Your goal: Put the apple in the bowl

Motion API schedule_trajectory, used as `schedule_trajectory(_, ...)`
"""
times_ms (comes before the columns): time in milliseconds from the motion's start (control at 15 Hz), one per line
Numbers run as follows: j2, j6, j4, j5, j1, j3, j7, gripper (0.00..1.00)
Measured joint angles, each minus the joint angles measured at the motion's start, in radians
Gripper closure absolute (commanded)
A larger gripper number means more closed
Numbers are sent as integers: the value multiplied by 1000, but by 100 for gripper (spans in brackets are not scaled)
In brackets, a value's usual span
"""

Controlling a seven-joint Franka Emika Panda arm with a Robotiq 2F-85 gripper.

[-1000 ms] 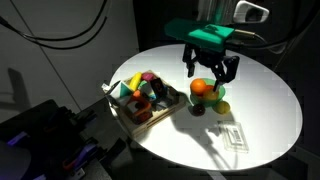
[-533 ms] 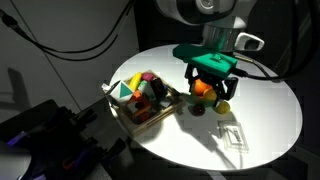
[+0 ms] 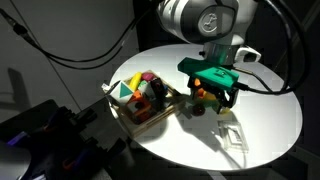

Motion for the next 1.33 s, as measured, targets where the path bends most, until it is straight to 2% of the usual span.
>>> schedule_trajectory(867, 15, 2, 9, -2, 0, 6, 1, 0)
schedule_trajectory(1333, 92, 80, 31, -25, 0, 40, -6, 0)
